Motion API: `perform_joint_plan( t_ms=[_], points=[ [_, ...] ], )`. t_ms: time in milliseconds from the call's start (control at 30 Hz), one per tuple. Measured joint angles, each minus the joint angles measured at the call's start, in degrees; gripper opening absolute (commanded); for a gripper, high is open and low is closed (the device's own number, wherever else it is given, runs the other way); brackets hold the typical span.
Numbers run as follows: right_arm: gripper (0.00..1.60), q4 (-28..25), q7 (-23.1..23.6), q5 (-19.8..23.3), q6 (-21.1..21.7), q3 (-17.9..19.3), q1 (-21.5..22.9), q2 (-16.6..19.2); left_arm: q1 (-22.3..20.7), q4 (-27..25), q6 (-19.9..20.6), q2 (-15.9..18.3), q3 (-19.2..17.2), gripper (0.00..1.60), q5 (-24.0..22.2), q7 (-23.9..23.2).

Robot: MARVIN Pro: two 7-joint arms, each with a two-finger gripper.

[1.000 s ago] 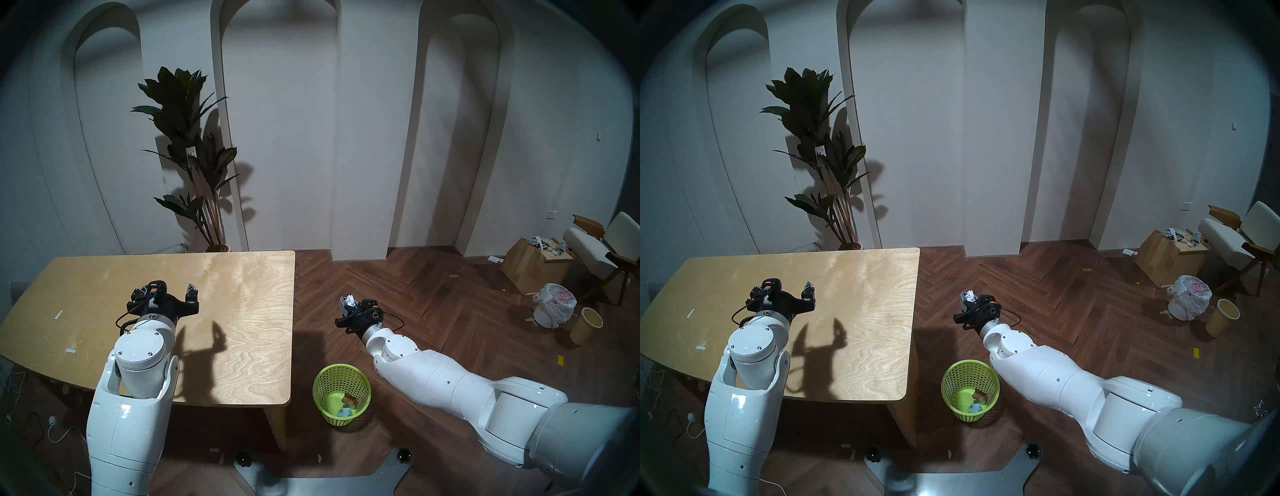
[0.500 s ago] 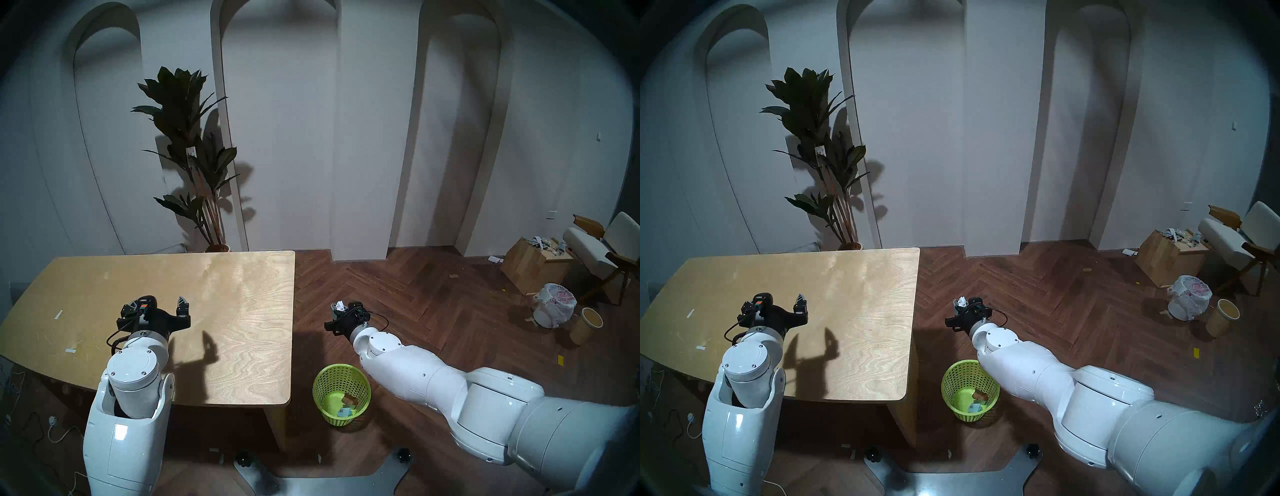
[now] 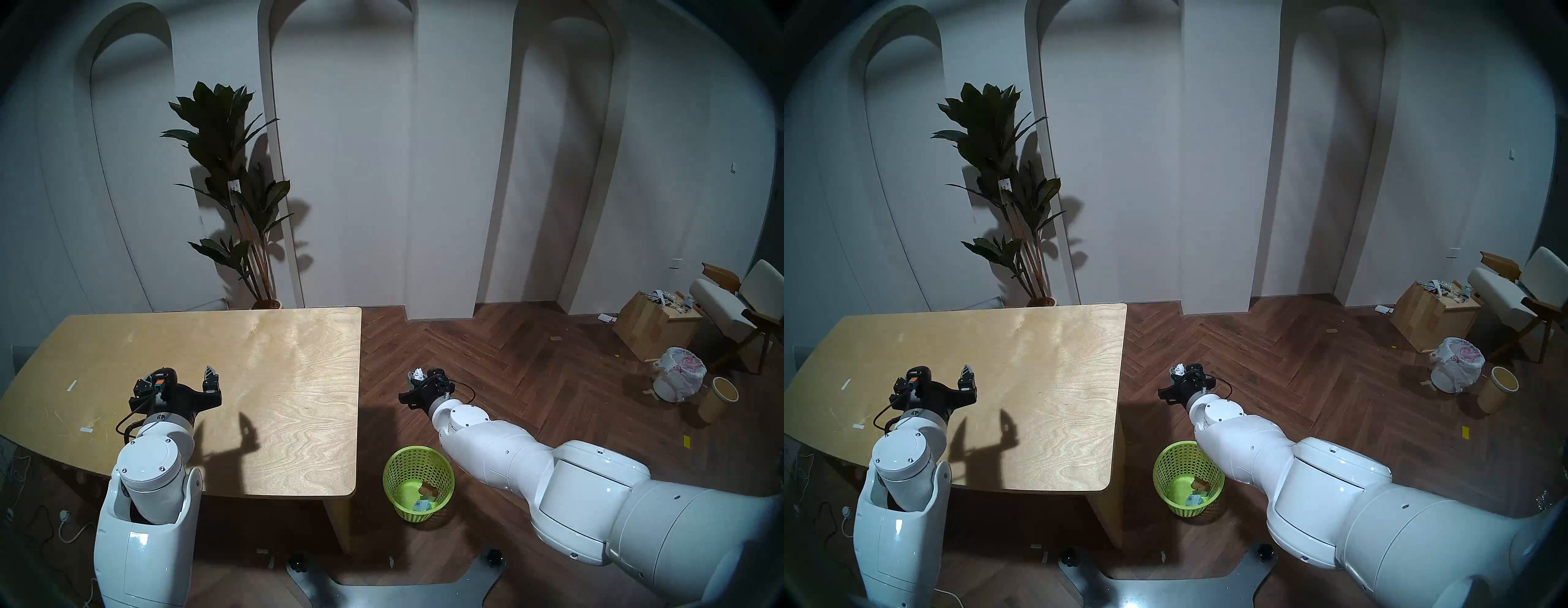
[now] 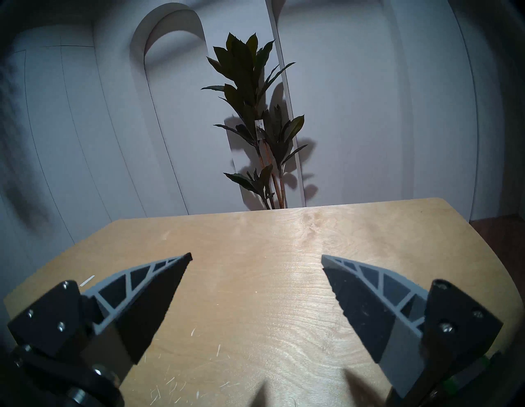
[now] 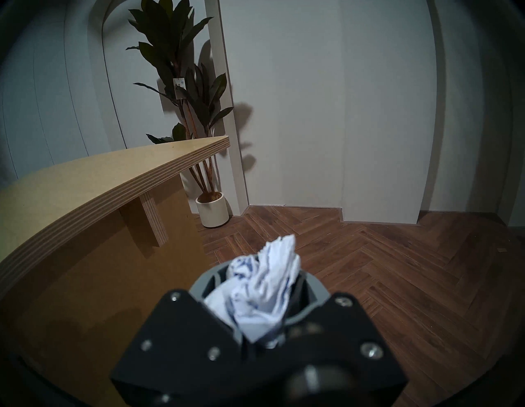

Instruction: Put the trash into the trash bin on the ground

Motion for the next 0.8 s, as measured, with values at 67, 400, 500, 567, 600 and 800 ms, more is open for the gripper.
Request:
perform_joint_plan(
  t_ms=[67, 400, 500, 567, 600, 800],
  points=[
    [0.00, 1.0, 0.6, 0.1, -0.4, 0.1, 0.1, -0.4, -0.2, 0.0, -0.2, 0.3, -0.2, 1.60, -0.2, -0.3],
    [0.00, 4.9, 2.9, 0.8, -1.9, 0.7, 0.2, -1.4, -1.4, 0.8, -0.9, 1.0, -0.2, 1.60, 0.1, -1.1],
    [0.00, 5.8, 3.3, 0.9, -2.2, 0.9, 0.2, -1.6, -1.5, 1.0, -1.0, 1.0, -0.2, 1.60, 0.3, -1.2],
    [0.00, 6.2, 3.5, 1.0, -2.3, 0.9, 0.2, -1.7, -1.6, 1.0, -1.0, 1.1, -0.2, 1.60, 0.3, -1.3],
    [0.00, 6.4, 3.6, 1.0, -2.3, 1.0, 0.2, -1.8, -1.7, 1.1, -1.1, 1.1, -0.2, 1.60, 0.3, -1.4],
    [0.00, 7.3, 3.8, 1.1, -2.5, 1.1, 0.3, -2.0, -1.8, 1.2, -1.2, 1.1, -0.2, 1.60, 0.5, -1.5]
  ],
)
